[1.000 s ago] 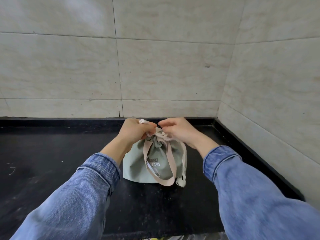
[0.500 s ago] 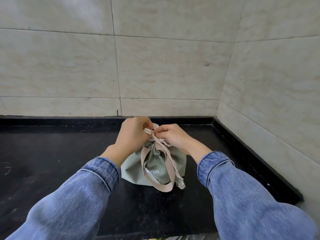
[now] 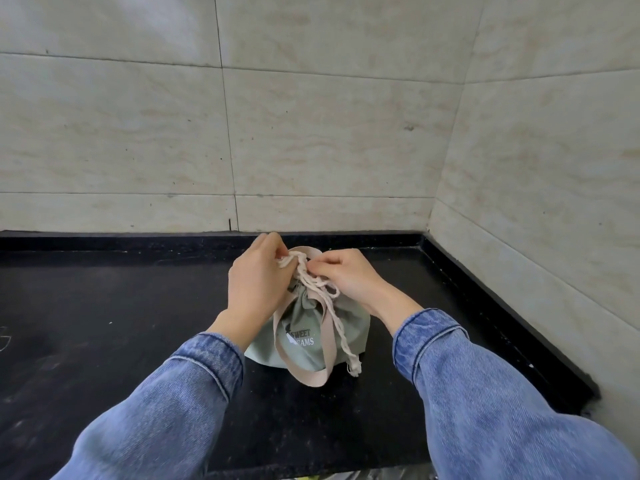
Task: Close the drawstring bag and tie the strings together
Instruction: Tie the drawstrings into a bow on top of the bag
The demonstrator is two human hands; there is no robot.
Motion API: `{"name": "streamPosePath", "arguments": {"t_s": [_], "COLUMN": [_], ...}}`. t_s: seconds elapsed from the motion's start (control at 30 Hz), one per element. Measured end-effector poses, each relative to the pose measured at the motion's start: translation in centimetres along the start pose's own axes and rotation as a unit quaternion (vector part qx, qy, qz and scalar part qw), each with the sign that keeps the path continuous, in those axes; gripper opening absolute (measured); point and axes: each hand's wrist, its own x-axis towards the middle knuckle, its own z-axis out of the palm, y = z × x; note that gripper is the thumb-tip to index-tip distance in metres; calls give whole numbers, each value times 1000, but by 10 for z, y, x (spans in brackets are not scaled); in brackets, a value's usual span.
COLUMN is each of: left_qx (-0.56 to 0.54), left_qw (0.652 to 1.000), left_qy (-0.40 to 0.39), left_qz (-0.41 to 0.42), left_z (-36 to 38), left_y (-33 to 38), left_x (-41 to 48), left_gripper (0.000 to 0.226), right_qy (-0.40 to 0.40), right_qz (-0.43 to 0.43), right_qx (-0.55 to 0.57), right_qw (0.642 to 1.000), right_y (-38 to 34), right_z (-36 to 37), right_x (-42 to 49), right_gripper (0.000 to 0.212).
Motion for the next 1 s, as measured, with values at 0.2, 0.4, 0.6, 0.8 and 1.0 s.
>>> {"name": "streamPosePath", "arguments": {"t_s": [0.2, 0.4, 0.6, 0.8, 1.0], "left_qx": [-4, 4, 5, -15, -39], "left_qw": [999, 996, 993, 994, 994], "left_qy": [-16, -23, -35, -45, -59], "left_qz": [42, 85, 113, 97, 89], "left_z": [-4, -5, -11, -13, -16], "left_y": [1, 0, -3, -4, -4], "left_x": [-4, -5, -3, -3, 0], "left_gripper": [29, 22, 22, 21, 24], "right_qy": [-43, -24, 10, 8, 2], "right_qz": [6, 2, 7, 8, -12], "right_qx": [57, 64, 68, 72, -30], "right_qw": [997, 998, 998, 997, 999], "right_y": [-2, -2, -9, -11, -19], "right_z": [1, 3, 6, 6, 6], "right_x": [-1, -2, -2, -1, 4], "right_gripper": [21, 19, 19, 19, 16]}}
